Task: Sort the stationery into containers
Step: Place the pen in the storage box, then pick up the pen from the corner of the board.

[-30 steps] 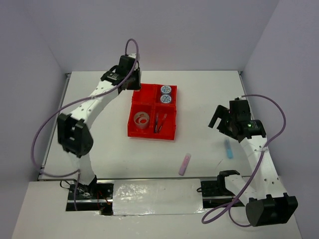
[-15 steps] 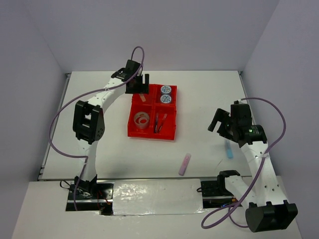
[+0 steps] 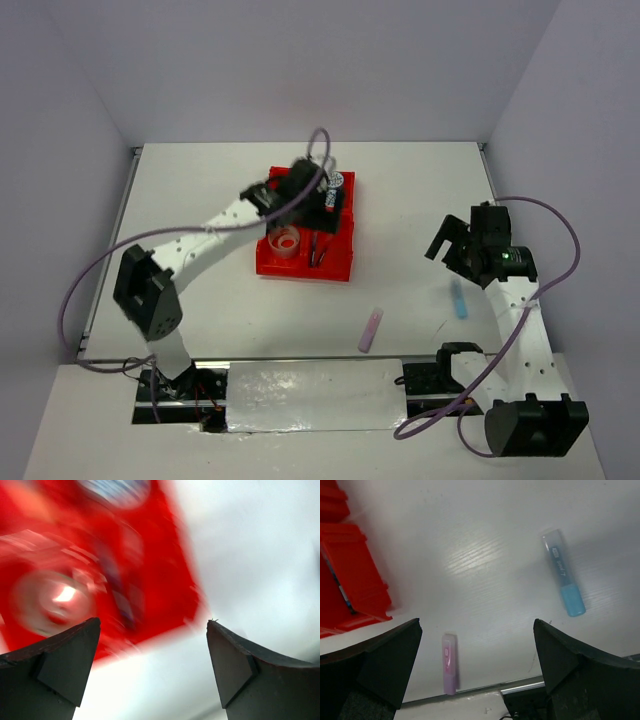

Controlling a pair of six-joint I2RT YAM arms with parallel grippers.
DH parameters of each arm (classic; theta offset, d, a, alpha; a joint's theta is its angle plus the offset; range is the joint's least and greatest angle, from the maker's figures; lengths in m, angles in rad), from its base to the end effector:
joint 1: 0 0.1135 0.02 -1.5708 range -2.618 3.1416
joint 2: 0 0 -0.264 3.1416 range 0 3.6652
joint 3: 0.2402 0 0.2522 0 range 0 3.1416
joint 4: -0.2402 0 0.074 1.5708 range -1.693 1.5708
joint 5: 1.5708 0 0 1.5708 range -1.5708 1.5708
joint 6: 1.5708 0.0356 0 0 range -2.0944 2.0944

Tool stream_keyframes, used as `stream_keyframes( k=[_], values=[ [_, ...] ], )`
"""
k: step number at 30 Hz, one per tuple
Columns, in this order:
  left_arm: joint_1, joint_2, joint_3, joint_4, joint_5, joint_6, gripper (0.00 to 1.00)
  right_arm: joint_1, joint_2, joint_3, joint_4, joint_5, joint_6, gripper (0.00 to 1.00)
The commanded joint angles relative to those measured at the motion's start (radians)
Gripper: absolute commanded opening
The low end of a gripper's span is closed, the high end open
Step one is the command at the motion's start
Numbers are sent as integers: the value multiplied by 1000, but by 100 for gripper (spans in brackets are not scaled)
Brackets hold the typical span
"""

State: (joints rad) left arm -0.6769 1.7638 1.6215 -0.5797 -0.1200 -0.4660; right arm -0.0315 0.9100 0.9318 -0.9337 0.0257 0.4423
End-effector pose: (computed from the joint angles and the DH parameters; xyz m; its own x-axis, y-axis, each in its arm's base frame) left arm 0.3174 -0.2495 0.3250 -0.7082 -0.0032 -0.7060 0.2615 0.9277 -0.2665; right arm 0.1685 -0.0062 0.3006 -0.6940 0.4500 -0.5620 0.3809 0.8919 0.2437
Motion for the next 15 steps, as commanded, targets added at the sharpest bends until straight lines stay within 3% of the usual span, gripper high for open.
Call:
stream_keyframes(
  k=[1,4,8,15],
  values=[
    [-171,-128,-244,16,11,-120,99,-34,-36,71,-2,46,19,100],
    [-364,-141,-339,64,36,-145,99,-38,-45,117,-30,39,19,100],
    [-504,-70,-331,83,8,-129,99,-36,-62,119,-19,13,29,100],
    [-540,117,-264,106,17,-163,96,-38,-79,104,-5,-21,15,100]
  ],
)
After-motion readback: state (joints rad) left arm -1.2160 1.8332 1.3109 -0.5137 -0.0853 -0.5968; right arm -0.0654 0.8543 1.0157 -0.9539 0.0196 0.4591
